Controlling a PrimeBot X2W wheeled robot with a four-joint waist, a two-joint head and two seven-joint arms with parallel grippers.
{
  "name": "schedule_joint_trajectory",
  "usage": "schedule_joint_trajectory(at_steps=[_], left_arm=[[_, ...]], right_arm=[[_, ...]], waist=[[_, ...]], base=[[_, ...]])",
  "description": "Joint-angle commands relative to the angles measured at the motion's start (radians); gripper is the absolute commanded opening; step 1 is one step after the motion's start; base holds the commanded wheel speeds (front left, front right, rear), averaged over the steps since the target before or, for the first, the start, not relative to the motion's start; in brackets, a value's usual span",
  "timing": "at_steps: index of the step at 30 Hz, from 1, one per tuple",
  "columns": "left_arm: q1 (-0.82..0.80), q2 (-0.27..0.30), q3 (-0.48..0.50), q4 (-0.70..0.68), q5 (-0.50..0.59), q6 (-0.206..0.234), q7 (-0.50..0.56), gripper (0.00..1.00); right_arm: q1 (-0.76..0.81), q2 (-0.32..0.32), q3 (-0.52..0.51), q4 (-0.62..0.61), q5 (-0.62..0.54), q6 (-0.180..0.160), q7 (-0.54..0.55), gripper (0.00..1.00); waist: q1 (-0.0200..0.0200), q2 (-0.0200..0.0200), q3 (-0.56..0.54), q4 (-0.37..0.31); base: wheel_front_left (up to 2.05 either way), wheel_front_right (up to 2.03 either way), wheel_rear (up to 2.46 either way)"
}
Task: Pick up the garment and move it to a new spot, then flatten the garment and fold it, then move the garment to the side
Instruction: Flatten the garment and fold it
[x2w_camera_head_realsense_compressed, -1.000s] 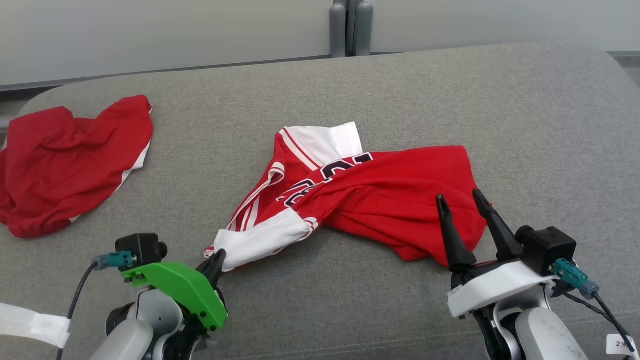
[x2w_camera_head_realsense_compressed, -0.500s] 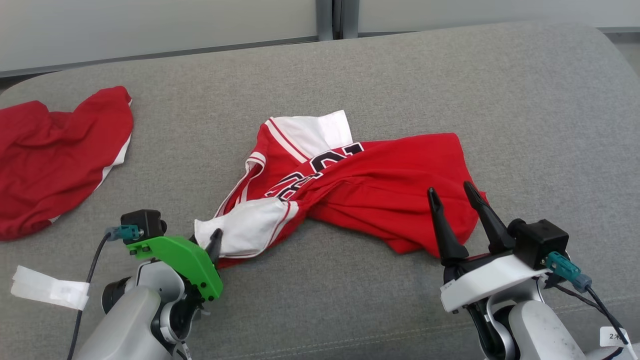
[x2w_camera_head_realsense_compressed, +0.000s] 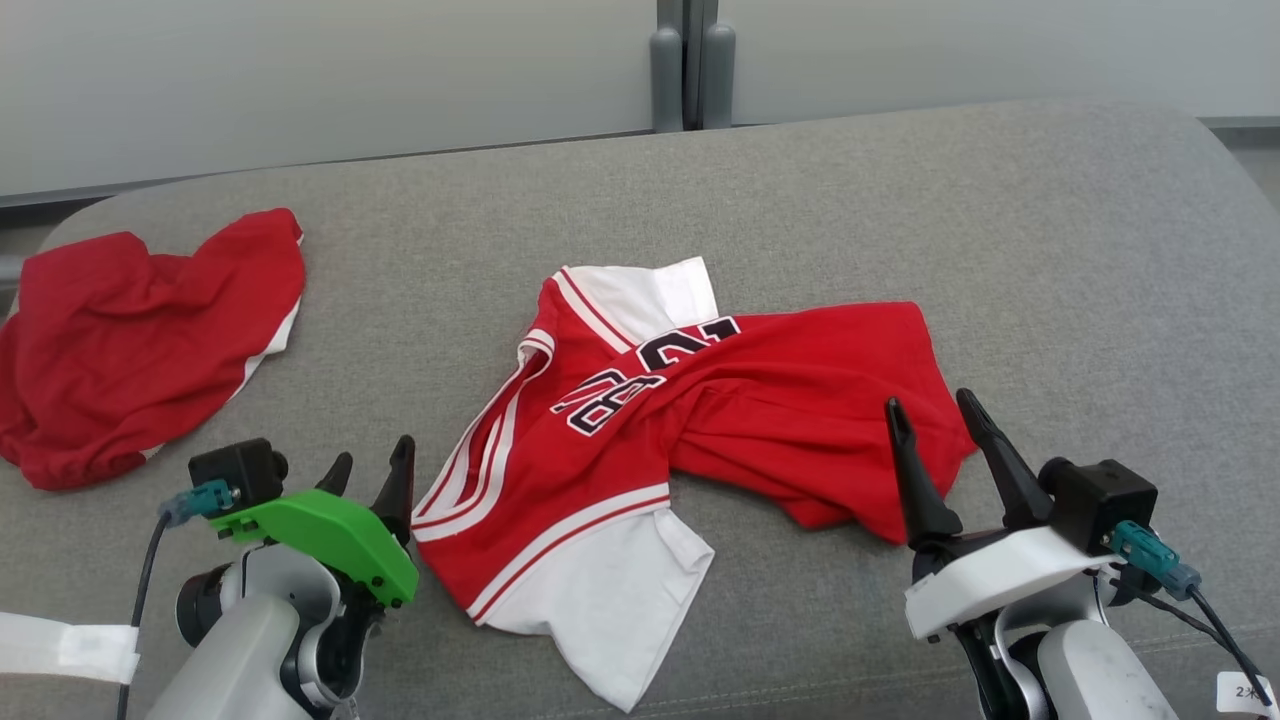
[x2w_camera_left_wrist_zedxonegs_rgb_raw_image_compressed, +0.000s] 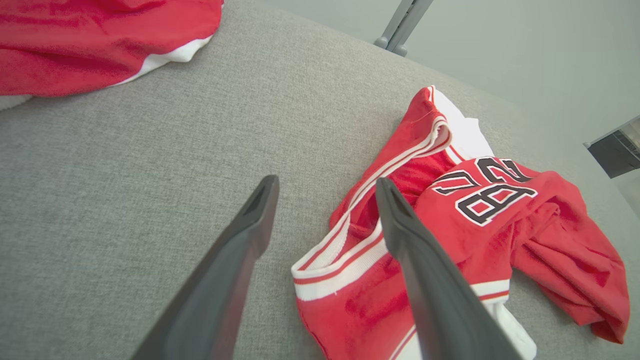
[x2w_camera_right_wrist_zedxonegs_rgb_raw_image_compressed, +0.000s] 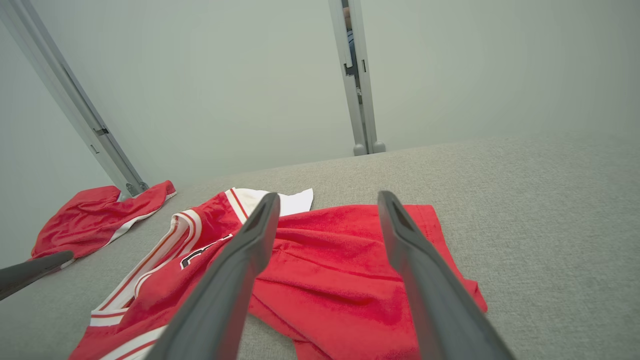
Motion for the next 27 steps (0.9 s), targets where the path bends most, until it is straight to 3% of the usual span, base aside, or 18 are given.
schedule_joint_trajectory(at_steps=[1,16,20,27], left_arm=[[0.033,0.012,0.005,-0.023,0.007,-0.003,-0.017,1.0],[0.25,0.061,0.067,-0.313,0.046,0.061,-0.206,1.0],[0.335,0.031,0.124,-0.405,0.085,0.068,-0.235,1.0],[0.453,-0.058,0.259,-0.51,0.218,0.026,-0.236,1.0]], right_arm=[[0.019,-0.003,-0.008,0.007,0.002,0.0,0.001,1.0],[0.047,-0.003,-0.126,0.074,0.038,0.0,-0.035,1.0],[0.045,-0.003,-0.146,0.106,0.028,0.0,-0.045,1.0],[0.059,-0.003,-0.164,0.144,0.022,0.0,-0.056,1.0]], waist=[[0.0,0.0,-0.038,0.028],[0.0,0.0,-0.112,0.07],[0.0,0.0,-0.13,0.074],[0.0,0.0,-0.147,0.08]], base=[[0.0,0.0,0.0],[0.0,0.0,0.0],[0.0,0.0,0.0],[0.0,0.0,0.0]])
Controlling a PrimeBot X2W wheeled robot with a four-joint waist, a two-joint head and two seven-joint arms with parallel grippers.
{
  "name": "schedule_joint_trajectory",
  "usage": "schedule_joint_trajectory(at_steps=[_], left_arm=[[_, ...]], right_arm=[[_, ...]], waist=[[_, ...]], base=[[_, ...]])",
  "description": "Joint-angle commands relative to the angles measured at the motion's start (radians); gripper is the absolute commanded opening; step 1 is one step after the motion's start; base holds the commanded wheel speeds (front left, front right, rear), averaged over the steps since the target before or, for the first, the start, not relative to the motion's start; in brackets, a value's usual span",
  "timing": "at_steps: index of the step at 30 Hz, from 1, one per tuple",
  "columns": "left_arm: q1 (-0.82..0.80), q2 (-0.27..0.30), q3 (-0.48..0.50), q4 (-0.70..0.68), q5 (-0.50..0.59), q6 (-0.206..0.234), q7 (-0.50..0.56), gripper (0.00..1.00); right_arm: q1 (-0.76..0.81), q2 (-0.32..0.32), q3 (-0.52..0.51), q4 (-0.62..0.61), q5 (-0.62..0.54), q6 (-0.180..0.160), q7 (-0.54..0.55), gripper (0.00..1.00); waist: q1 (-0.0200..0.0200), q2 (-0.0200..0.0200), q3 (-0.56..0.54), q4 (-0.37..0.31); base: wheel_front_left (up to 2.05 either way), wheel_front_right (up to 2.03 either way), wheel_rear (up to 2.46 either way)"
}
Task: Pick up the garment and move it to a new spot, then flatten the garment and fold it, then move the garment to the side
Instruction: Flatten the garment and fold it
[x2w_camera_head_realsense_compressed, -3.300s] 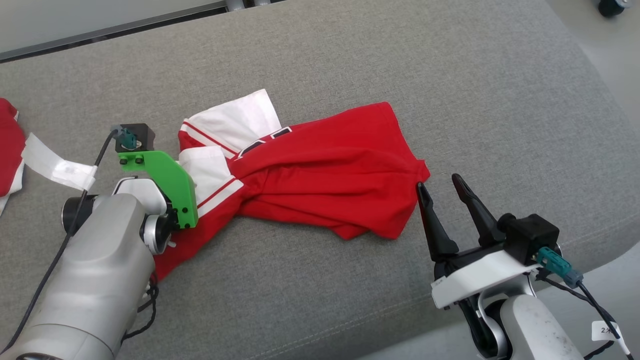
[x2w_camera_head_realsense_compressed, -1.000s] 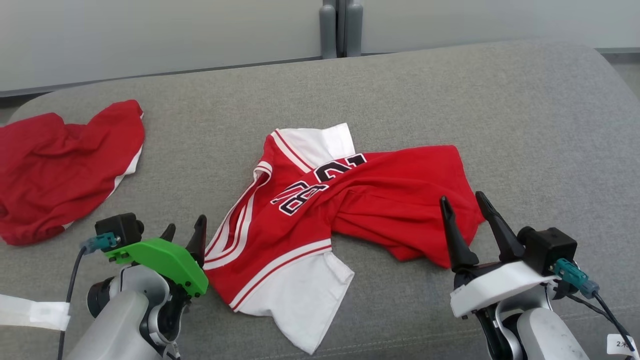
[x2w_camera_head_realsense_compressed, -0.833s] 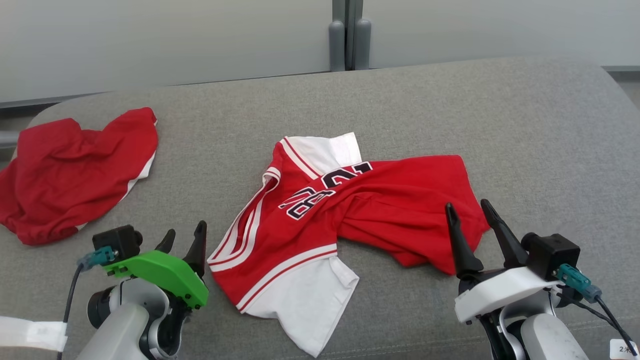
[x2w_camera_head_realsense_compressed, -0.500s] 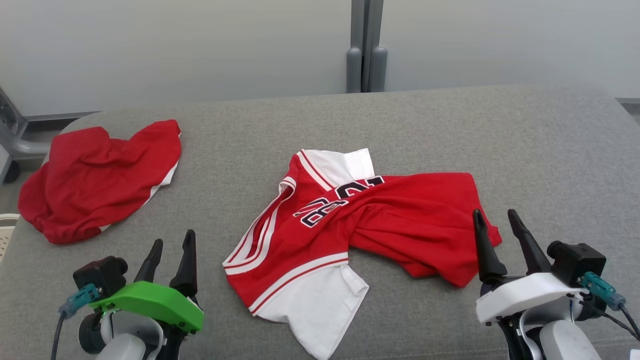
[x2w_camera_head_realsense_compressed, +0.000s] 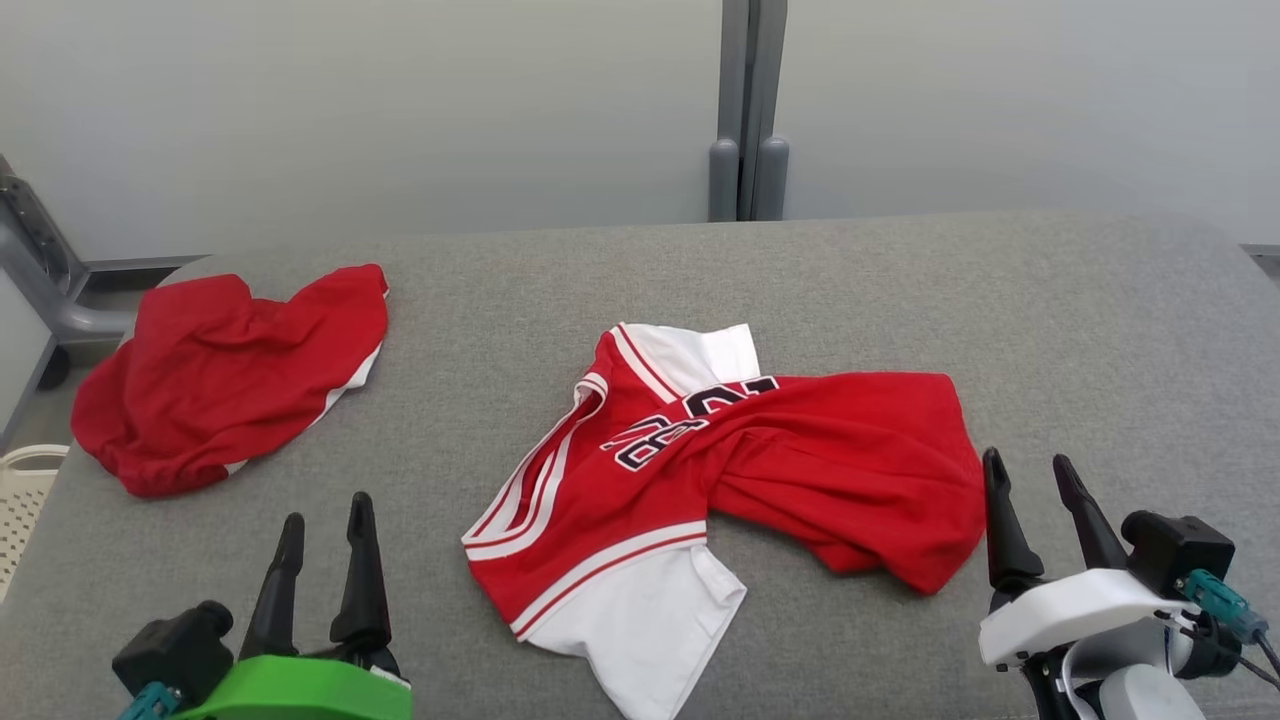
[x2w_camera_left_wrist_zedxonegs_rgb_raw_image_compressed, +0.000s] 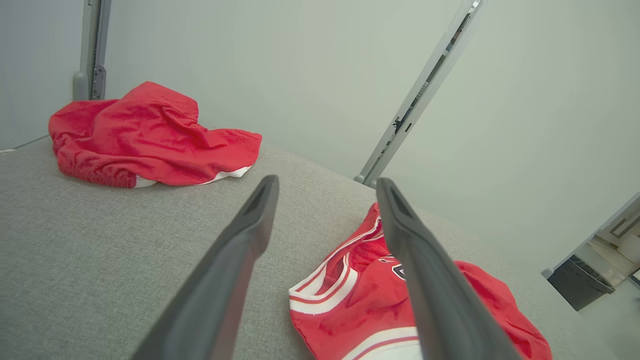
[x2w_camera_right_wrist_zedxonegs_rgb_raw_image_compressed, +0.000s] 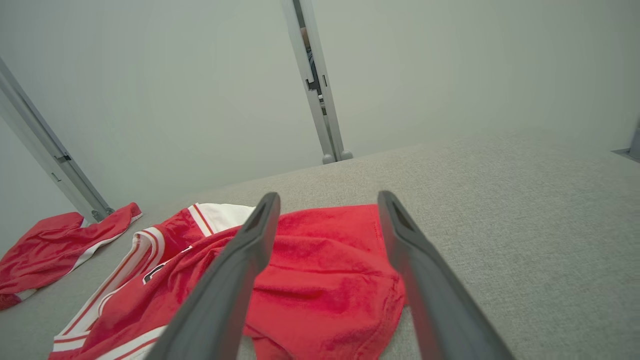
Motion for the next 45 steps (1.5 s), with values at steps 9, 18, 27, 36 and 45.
schedule_joint_trajectory(at_steps=[9,18,27,36,45], left_arm=[[0.101,-0.058,0.12,0.021,0.211,-0.003,-0.002,1.0],[0.086,0.004,0.057,0.111,0.25,-0.068,0.043,1.0],[0.065,0.013,0.037,0.108,0.257,-0.08,0.054,1.0],[0.059,0.011,0.013,0.113,0.25,-0.084,0.084,1.0],[0.046,0.01,0.008,0.095,0.234,-0.071,0.12,1.0]], right_arm=[[0.031,-0.004,-0.017,0.053,0.007,0.0,-0.029,1.0],[0.032,-0.004,-0.008,0.104,-0.048,0.0,-0.016,1.0],[0.03,-0.004,-0.004,0.119,-0.031,0.0,-0.017,1.0],[0.019,-0.004,-0.006,0.121,-0.027,0.0,-0.025,1.0],[0.001,-0.004,-0.001,0.115,-0.054,0.0,0.002,1.0]], waist=[[0.0,0.0,-0.017,0.024],[0.0,0.0,-0.023,0.029],[0.0,0.0,-0.016,0.021],[0.0,0.0,-0.008,0.018],[0.0,0.0,0.002,0.02]], base=[[0.0,0.0,0.0],[0.0,0.0,0.0],[0.0,0.0,0.0],[0.0,0.0,0.0],[0.0,0.0,0.0]])
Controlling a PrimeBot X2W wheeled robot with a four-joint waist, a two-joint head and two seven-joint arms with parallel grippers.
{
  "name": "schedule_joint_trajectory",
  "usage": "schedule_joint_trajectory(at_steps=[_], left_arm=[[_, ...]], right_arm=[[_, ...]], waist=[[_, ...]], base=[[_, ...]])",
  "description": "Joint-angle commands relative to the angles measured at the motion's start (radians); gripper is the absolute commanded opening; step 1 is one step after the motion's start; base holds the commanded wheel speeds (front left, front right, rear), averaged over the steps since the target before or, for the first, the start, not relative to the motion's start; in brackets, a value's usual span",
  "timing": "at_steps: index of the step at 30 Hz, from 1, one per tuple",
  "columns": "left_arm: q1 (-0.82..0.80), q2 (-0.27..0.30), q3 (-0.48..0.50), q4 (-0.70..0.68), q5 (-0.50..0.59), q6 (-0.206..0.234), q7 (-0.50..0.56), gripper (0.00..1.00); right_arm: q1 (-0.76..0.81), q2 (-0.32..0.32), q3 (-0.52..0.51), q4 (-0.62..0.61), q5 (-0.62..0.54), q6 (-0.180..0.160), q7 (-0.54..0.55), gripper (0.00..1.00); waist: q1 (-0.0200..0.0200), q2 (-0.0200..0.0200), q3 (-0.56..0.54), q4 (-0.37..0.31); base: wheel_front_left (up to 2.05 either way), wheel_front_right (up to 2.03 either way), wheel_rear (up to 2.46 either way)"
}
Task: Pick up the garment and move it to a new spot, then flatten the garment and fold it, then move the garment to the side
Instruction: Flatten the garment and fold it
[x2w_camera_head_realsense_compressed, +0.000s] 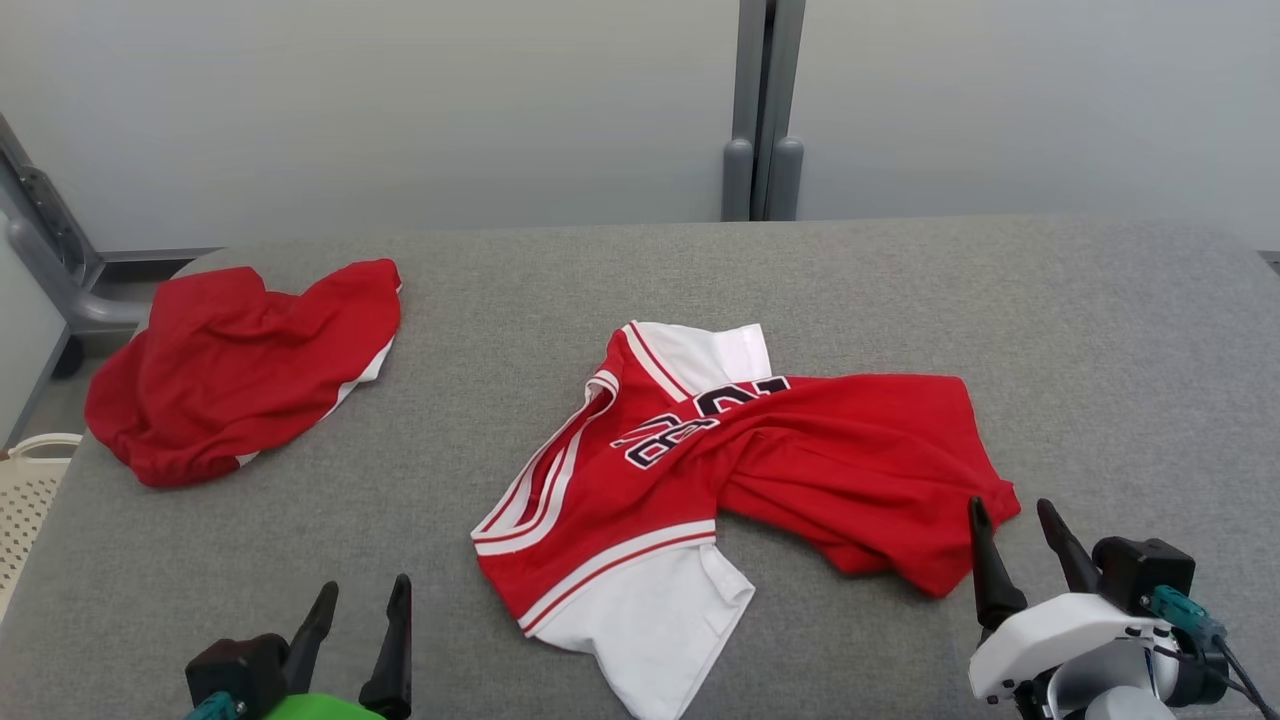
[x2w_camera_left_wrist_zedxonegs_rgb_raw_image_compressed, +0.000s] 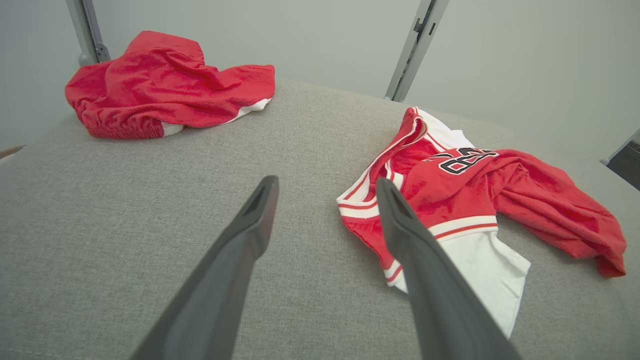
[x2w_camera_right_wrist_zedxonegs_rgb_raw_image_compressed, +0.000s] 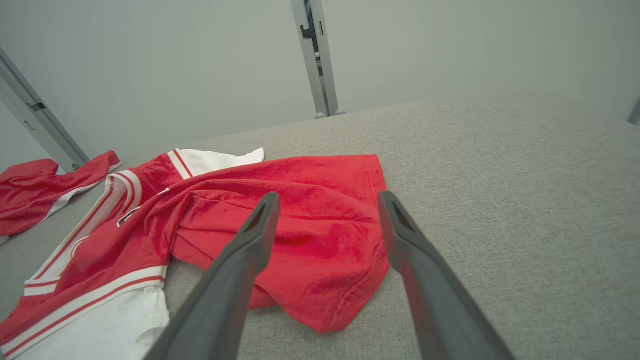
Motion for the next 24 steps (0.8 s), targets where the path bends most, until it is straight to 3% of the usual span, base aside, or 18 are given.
schedule_joint_trajectory(at_steps=[1,8,17,24], left_arm=[[-0.017,-0.001,0.001,-0.011,-0.012,0.008,0.023,1.0],[-0.014,-0.018,-0.03,-0.067,-0.106,0.035,0.258,1.0],[-0.021,-0.082,-0.121,-0.106,-0.181,0.08,0.49,1.0],[-0.066,-0.134,-0.191,-0.077,-0.185,0.085,0.572,1.0]], right_arm=[[-0.014,-0.004,0.001,-0.007,-0.017,0.0,0.021,1.0],[-0.074,-0.004,-0.008,-0.022,-0.067,0.0,0.257,1.0],[-0.131,-0.004,-0.039,-0.032,-0.109,0.0,0.533,1.0],[-0.171,-0.024,-0.085,-0.051,-0.156,0.0,0.624,1.0]], waist=[[0.0,0.0,0.002,0.001],[0.0,0.0,0.013,-0.003],[0.0,0.0,0.035,0.019],[0.0,0.0,0.063,0.033]], base=[[0.0,0.0,0.0],[0.0,0.0,0.0],[0.0,0.0,0.0],[0.0,0.0,0.0]])
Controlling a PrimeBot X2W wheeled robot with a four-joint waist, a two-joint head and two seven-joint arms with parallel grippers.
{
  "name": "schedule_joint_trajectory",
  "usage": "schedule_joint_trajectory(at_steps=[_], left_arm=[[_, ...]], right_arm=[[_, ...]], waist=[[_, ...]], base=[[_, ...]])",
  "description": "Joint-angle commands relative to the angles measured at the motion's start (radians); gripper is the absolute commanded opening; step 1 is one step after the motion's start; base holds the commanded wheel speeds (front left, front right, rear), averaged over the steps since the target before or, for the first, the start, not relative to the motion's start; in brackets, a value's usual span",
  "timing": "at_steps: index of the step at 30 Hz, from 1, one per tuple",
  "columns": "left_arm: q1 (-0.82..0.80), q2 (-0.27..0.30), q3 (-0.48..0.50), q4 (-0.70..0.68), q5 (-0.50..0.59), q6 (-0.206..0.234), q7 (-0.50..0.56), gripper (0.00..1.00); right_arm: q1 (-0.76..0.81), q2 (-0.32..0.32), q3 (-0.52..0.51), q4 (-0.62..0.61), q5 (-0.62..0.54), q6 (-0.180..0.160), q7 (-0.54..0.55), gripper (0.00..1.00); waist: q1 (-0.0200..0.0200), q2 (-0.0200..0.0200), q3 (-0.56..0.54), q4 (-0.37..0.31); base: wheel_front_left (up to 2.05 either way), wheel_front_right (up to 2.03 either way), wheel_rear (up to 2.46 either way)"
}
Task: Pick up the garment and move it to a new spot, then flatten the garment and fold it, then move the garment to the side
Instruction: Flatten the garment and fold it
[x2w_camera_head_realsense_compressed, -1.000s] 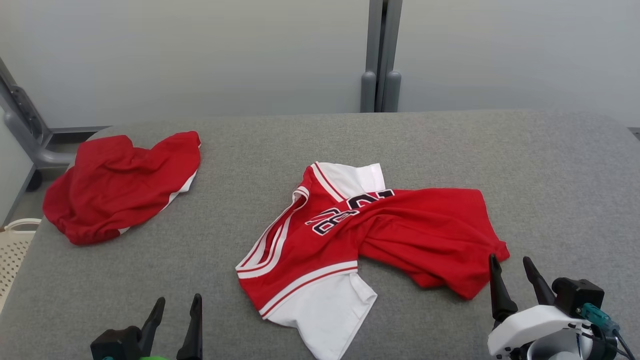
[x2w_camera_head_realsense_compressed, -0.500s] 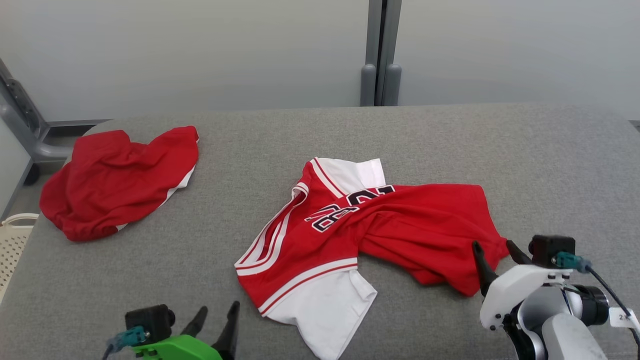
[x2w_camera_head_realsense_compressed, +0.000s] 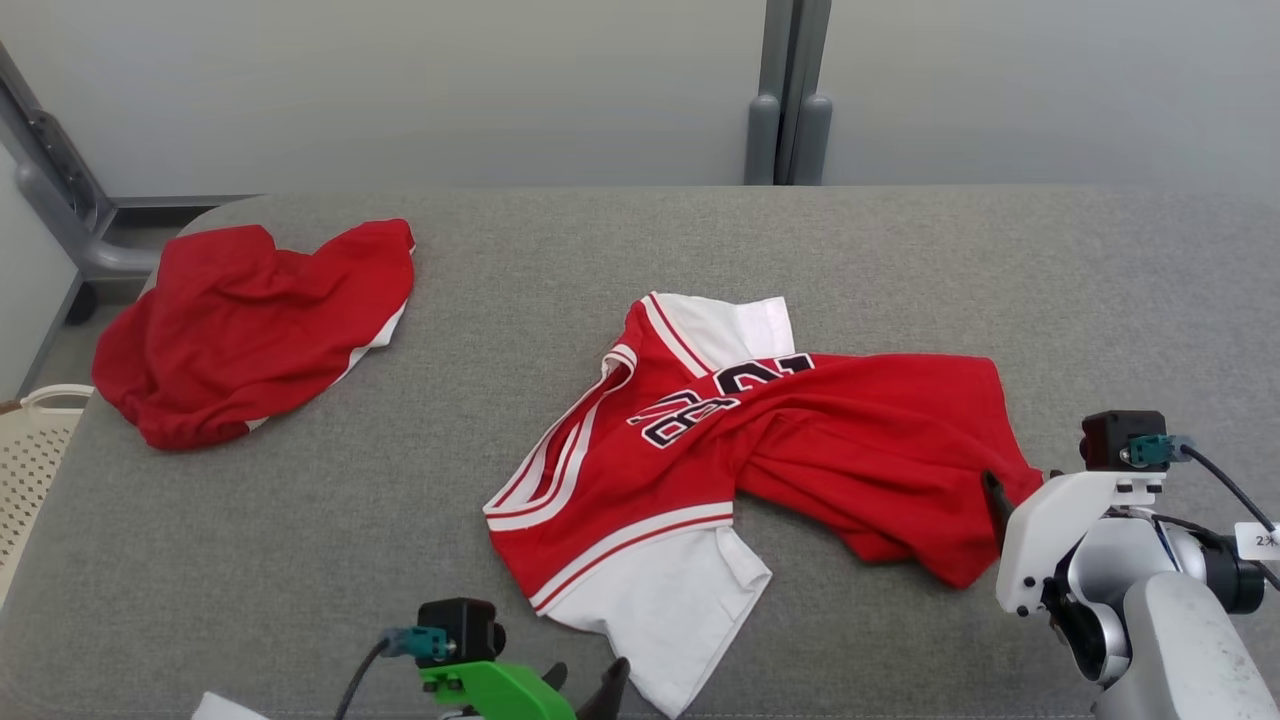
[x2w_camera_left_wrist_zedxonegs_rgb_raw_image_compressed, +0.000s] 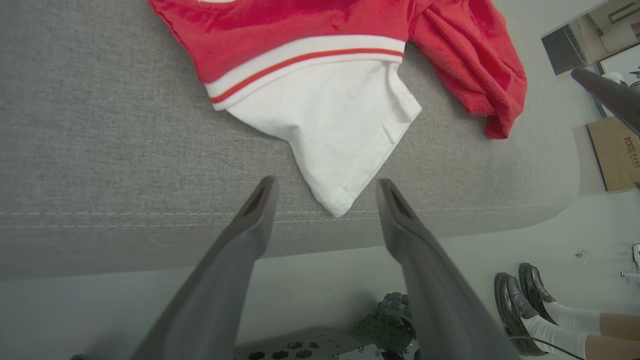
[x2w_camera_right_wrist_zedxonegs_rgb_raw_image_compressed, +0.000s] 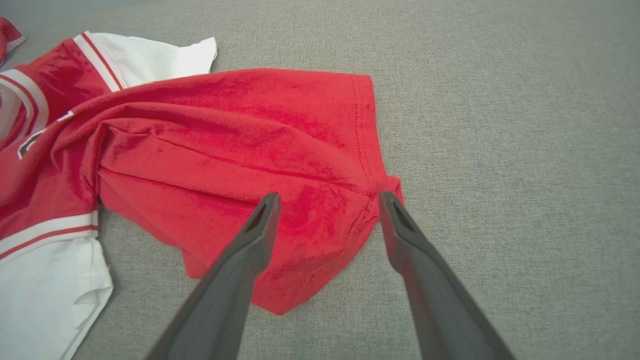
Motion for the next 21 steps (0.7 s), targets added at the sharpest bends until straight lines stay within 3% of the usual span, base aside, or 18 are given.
schedule_joint_trajectory(at_steps=[1,21], left_arm=[[-0.026,-0.014,-0.02,0.021,0.014,0.001,0.012,1.0],[-0.2,-0.078,-0.101,0.282,0.006,0.061,-0.035,1.0]], right_arm=[[-0.02,-0.007,-0.007,-0.004,-0.013,0.0,0.013,1.0],[-0.149,-0.031,-0.05,0.068,-0.026,0.0,0.018,1.0]], waist=[[0.0,-0.0001,0.014,0.004],[0.0,-0.0001,0.158,-0.024]], base=[[0.0,0.0,0.0],[0.0,0.0,0.0]])
